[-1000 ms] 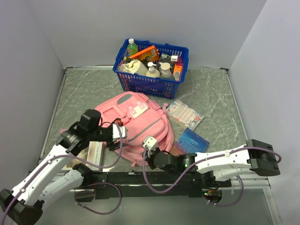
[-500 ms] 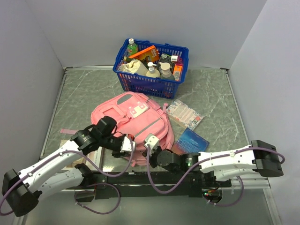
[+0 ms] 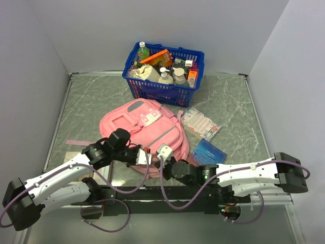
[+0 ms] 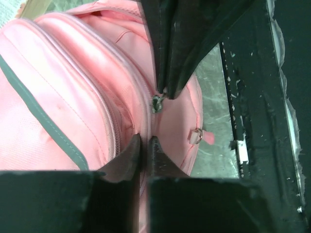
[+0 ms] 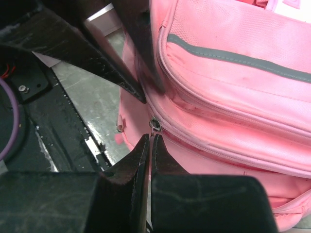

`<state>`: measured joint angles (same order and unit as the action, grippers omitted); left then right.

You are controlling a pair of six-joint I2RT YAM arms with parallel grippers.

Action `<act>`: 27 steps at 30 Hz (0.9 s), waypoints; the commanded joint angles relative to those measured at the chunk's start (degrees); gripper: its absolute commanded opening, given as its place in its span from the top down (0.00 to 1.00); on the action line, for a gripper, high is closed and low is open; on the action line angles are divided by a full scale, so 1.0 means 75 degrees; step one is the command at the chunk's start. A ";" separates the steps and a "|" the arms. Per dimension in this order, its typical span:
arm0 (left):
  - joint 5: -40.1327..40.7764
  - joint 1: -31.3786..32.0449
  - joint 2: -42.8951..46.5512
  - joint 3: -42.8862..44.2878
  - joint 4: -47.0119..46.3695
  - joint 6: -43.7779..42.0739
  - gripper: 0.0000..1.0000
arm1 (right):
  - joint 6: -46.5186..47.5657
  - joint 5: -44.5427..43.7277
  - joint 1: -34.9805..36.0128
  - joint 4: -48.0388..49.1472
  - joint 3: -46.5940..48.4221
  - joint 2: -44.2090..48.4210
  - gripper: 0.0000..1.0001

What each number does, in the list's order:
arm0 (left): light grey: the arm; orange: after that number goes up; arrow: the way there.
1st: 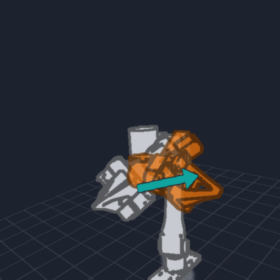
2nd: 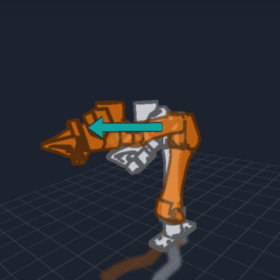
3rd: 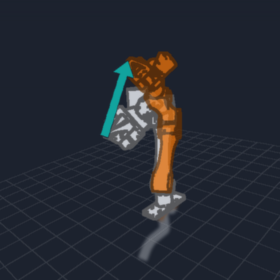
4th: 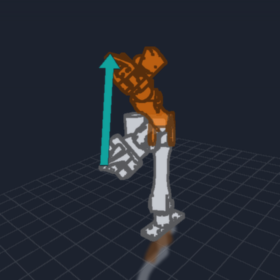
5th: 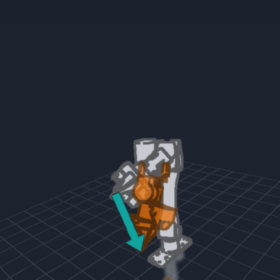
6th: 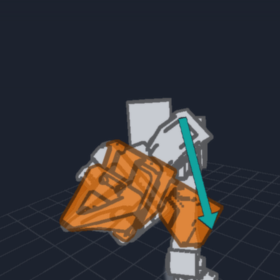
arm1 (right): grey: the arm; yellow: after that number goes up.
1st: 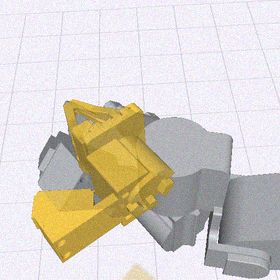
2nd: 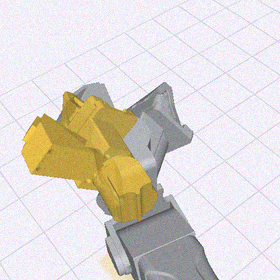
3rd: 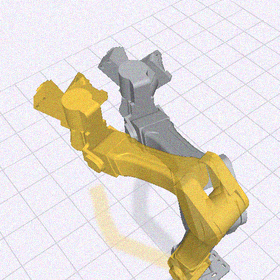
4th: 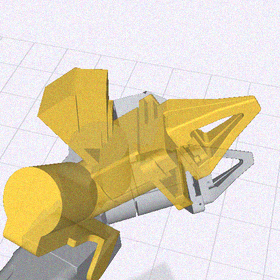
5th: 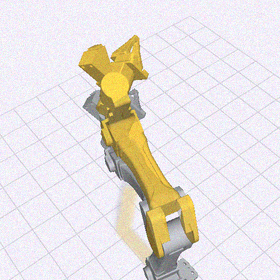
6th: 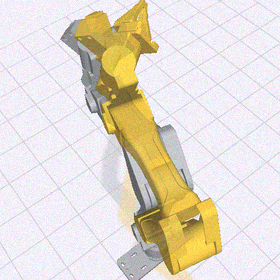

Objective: Pack the student bag
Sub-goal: Zip the student bag at the center of the board.

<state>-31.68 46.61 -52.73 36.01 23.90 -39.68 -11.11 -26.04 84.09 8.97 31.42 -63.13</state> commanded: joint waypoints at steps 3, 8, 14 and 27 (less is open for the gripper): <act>0.0661 0.0032 -0.0012 0.0003 -0.0387 -0.0205 0.99 | 0.0193 0.0121 -0.0091 0.0691 0.0041 0.0308 1.00; 0.0884 -0.0167 0.0116 0.0413 0.0407 -0.0474 0.99 | 0.0076 0.0132 -0.0559 0.0293 -0.0367 0.0624 1.00; 0.0826 -0.0261 0.0572 0.0660 0.1265 -0.0814 0.99 | -0.0112 0.0449 -0.1344 -0.0024 -0.1153 0.1268 1.00; 0.0110 -0.0250 0.1546 0.1233 0.3515 -0.2279 0.99 | 0.0802 0.1444 -0.3676 0.0690 -0.0956 -0.0006 1.00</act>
<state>-27.44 44.56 -43.20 40.21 41.89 -53.32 -8.73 -15.11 61.73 11.77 22.20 -58.43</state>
